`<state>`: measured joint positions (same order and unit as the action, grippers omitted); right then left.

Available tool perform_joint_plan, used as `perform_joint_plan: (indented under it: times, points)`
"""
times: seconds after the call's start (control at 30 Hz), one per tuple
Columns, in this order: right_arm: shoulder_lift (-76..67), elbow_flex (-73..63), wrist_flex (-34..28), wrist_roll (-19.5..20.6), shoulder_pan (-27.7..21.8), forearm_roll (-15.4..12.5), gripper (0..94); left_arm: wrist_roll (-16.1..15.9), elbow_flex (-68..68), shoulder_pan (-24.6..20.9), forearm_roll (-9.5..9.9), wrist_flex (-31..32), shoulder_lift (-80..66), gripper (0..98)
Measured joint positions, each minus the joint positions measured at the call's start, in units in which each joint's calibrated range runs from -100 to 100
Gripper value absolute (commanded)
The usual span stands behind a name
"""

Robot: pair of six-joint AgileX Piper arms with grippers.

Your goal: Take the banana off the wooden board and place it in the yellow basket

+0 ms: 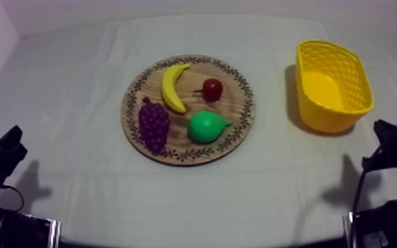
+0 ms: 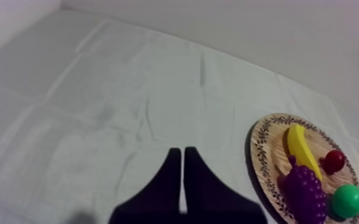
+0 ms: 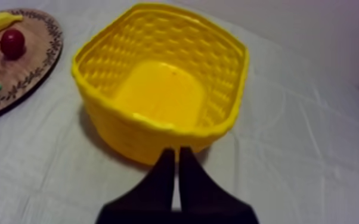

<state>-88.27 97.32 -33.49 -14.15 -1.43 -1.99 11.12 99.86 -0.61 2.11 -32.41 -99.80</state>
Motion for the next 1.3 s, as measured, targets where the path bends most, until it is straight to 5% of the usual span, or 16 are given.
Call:
perform_joint_plan:
  times: [0.23,0.5,0.97,1.3]
  points:
    - [19.14,-17.70,-0.91,4.03,-4.31,-0.08,0.6,0.00,0.00,0.00,0.00,0.00,0.00,0.1]
    - [43.24,-49.42,-11.71,13.58,-2.81,6.15,0.6,0.00,0.00,0.00,0.00,0.00,0.00,0.1]
    - [72.33,-93.60,-27.76,25.92,16.81,14.01,0.6,0.00,0.00,0.00,0.00,0.00,0.00,0.1]
    - [86.76,-107.89,-34.45,28.29,31.33,12.73,0.6,0.00,0.00,0.00,0.00,0.00,0.00,0.1]
